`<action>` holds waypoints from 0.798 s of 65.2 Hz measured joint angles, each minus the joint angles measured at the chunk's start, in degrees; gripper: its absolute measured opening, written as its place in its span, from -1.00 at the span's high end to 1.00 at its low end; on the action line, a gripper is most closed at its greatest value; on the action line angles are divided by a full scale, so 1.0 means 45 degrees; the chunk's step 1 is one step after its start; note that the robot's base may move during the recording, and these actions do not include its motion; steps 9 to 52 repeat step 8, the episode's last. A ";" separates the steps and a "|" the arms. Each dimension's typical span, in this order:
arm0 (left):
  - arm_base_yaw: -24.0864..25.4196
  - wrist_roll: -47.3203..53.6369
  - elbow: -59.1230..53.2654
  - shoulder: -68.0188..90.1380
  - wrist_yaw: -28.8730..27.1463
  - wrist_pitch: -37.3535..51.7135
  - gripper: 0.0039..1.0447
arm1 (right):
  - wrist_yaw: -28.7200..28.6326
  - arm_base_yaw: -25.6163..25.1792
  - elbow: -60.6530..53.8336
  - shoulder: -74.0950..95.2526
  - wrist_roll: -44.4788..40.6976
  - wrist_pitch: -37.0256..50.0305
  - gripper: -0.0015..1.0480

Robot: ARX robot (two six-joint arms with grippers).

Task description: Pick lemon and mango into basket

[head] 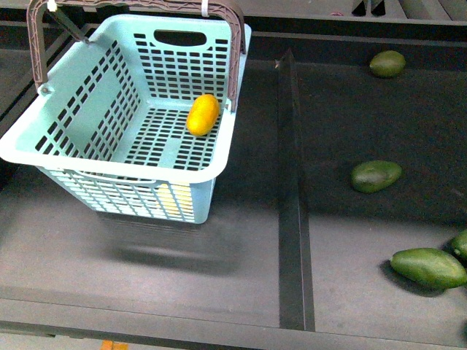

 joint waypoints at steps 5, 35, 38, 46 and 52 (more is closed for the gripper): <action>0.0000 0.0000 0.0000 0.0000 0.0000 0.0000 -0.85 | 0.0000 0.0000 0.0000 0.0000 0.0000 0.0000 -0.83; 0.0000 0.0019 0.0000 0.0000 0.0000 0.0000 -0.87 | 0.0000 0.0000 0.0000 0.0000 0.0000 0.0000 -0.83; 0.0000 0.0019 0.0000 0.0000 0.0000 0.0000 -0.87 | 0.0000 0.0000 0.0000 0.0000 0.0000 0.0000 -0.83; 0.0000 0.0019 0.0000 0.0000 0.0000 0.0000 -0.87 | 0.0000 0.0000 0.0000 0.0000 0.0000 0.0000 -0.83; 0.0000 0.0019 0.0000 0.0000 0.0000 0.0000 -0.87 | 0.0000 0.0000 0.0000 0.0000 0.0000 0.0000 -0.83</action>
